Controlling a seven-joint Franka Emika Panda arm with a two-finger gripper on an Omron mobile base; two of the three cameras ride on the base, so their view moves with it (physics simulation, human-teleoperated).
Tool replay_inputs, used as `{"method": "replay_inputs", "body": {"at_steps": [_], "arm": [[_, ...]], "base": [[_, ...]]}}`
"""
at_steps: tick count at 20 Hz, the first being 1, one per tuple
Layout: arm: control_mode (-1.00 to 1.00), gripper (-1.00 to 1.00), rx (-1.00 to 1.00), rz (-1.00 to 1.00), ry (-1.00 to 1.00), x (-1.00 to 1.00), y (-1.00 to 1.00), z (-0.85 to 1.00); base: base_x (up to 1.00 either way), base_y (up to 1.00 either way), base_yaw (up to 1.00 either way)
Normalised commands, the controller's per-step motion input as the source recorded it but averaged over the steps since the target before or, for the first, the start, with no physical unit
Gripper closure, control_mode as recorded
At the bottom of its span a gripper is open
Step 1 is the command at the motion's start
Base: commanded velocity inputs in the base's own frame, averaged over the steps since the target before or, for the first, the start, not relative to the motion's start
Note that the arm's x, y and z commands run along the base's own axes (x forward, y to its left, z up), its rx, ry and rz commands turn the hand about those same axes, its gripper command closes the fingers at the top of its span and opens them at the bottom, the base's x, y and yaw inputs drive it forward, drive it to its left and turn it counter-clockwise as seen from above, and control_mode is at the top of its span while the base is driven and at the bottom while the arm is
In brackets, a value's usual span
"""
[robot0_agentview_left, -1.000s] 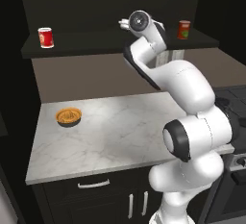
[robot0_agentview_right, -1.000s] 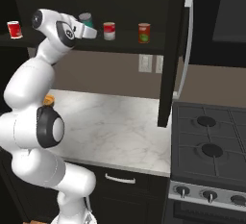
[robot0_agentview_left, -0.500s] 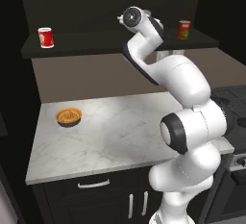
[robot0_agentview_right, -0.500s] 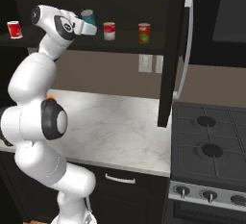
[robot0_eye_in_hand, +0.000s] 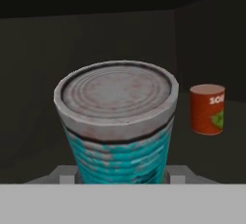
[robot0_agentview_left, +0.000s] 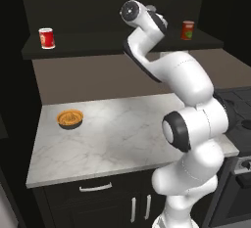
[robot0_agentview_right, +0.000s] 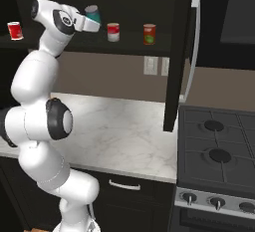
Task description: Stack two cans on top of the other two cans in the cabinet.
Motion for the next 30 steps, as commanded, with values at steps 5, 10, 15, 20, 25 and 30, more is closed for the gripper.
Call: {"method": "replay_inputs", "body": {"at_steps": [5, 10, 15, 20, 25, 30], "arm": [[-1.00, 1.00, 0.00, -0.05, 0.00, 0.03, -0.04, 0.14], [-1.00, 1.00, 0.00, -0.04, 0.06, 0.15, -0.11, 0.02], [-1.00, 1.00, 0.01, -0.02, 0.08, 0.16, -0.17, 0.02], [-1.00, 1.00, 0.03, 0.00, 0.02, 0.11, -0.15, 0.00], [-1.00, 1.00, 0.01, 0.00, 0.00, 0.06, -0.14, 0.00], [-1.00, 1.00, 0.01, 0.00, 0.00, 0.09, -0.12, 0.00]], "base": [[0.00, 0.00, 0.00], [0.00, 0.00, 0.00], [0.00, 0.00, 0.00], [0.00, 0.00, 0.00], [0.00, 0.00, 0.00], [0.00, 0.00, 0.00]]}}
